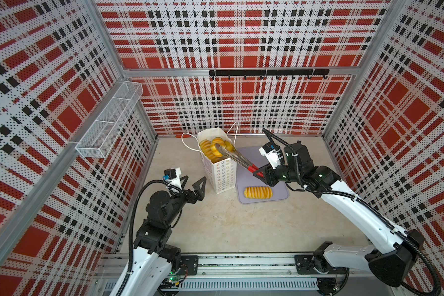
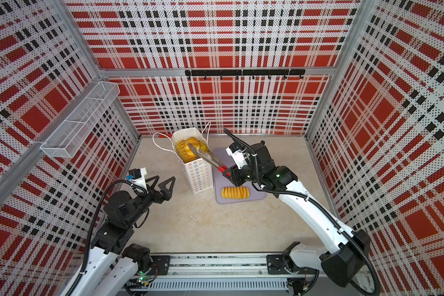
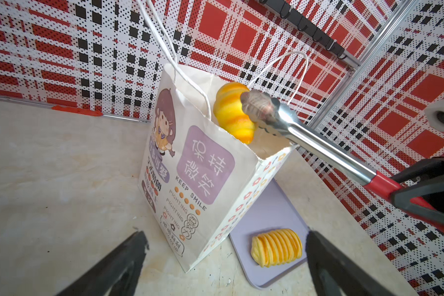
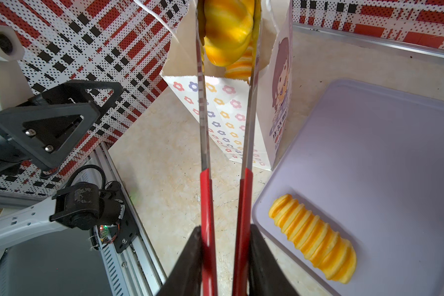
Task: Place the fake bread into the paper bag
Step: 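Lower the bun into the bag and open the right tongs, then withdraw the open tongs from the bag toward the tray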
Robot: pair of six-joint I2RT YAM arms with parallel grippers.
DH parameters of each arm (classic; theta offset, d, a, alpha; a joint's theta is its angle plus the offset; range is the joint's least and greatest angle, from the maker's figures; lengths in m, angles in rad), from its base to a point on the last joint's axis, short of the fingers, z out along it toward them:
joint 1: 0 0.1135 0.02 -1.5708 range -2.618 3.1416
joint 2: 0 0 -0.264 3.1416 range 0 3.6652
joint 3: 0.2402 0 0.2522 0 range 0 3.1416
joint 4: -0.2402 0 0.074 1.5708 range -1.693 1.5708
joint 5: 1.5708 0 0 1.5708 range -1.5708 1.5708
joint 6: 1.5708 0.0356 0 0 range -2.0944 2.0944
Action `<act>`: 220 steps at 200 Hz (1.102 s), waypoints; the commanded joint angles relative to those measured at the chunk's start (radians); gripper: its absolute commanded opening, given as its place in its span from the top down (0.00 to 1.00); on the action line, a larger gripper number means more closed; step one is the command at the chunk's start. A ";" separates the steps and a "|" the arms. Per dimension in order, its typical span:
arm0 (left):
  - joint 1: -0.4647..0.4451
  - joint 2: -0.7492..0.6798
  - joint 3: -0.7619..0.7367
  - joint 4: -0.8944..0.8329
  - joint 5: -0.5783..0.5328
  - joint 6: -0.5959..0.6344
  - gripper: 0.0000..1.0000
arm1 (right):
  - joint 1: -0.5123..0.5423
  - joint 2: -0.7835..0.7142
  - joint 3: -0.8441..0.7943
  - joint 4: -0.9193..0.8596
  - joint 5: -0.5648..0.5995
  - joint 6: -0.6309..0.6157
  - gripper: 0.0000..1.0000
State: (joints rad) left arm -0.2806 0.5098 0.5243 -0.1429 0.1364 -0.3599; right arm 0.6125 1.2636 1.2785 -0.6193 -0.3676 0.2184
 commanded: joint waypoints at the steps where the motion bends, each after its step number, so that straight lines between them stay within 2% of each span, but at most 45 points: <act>1: 0.011 -0.001 -0.010 0.019 0.016 -0.002 0.00 | 0.010 0.008 0.049 0.012 0.016 -0.035 0.69; 132: 0.011 -0.008 -0.013 0.022 0.020 -0.004 0.00 | 0.021 0.008 0.053 0.001 0.033 -0.037 0.65; 220: 0.003 -0.014 -0.017 0.024 0.027 -0.004 0.00 | 0.022 -0.085 0.030 0.030 0.030 -0.018 0.66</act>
State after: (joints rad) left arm -0.2802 0.5079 0.5220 -0.1421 0.1497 -0.3626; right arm 0.6266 1.2579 1.3113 -0.6384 -0.3347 0.2005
